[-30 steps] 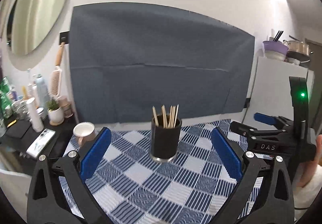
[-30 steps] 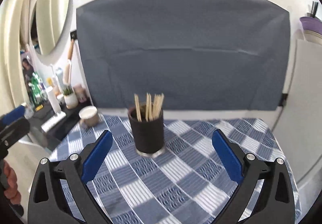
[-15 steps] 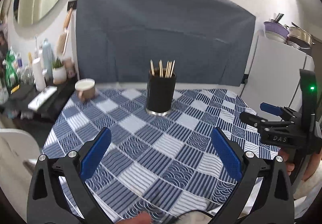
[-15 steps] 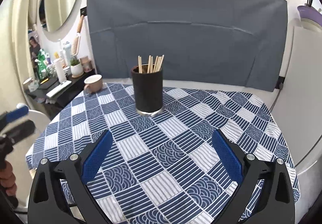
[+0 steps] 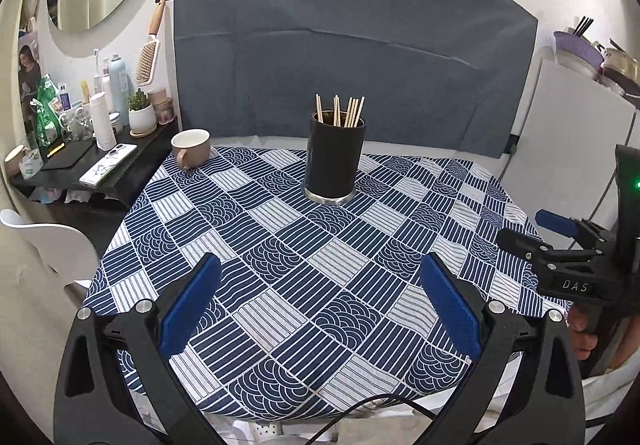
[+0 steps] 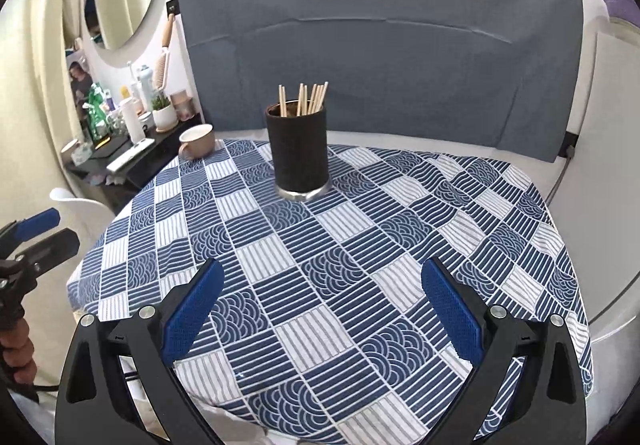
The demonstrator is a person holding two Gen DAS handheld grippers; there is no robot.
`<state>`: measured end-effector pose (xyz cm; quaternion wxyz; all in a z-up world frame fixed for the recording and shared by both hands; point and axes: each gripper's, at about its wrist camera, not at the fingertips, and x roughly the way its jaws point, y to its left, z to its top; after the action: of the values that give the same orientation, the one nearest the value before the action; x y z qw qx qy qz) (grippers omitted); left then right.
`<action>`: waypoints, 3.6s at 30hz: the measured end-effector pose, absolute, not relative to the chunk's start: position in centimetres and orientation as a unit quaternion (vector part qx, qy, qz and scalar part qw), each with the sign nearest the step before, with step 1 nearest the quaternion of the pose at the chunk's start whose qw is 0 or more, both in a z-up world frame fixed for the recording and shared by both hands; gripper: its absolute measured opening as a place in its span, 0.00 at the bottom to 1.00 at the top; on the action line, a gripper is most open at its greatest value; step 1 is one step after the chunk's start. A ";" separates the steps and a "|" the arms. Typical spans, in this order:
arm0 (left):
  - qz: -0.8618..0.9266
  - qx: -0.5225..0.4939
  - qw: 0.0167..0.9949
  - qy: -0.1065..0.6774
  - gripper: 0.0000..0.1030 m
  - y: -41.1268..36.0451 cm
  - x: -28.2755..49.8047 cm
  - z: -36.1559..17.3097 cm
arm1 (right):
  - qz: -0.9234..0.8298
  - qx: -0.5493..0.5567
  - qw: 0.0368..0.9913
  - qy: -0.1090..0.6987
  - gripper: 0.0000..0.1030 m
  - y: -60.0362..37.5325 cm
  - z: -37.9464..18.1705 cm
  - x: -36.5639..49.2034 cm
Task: Organize utensils
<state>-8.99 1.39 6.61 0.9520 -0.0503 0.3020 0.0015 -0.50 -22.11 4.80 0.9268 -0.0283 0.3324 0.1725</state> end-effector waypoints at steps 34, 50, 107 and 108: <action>-0.055 -0.020 0.942 0.329 0.94 0.8 -6.6 5.3 | 0.154 -0.004 0.923 0.353 0.92 -23.0 3.4 -0.5; -0.069 0.000 0.938 0.339 0.94 2.6 -5.8 5.7 | 0.148 0.004 0.922 0.358 0.92 -20.9 3.4 0.0; -0.042 -0.059 0.936 0.344 0.94 0.6 -3.7 3.9 | 0.181 -0.043 0.911 0.367 0.92 -22.6 2.9 2.9; -0.043 -0.061 0.936 0.344 0.94 0.7 -3.7 3.9 | 0.180 -0.043 0.912 0.367 0.92 -22.6 2.9 3.0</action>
<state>-3.66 0.72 3.90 0.9359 -0.0606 0.3445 -0.0426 2.96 -22.61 2.91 0.9118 -0.0426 0.3666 0.1801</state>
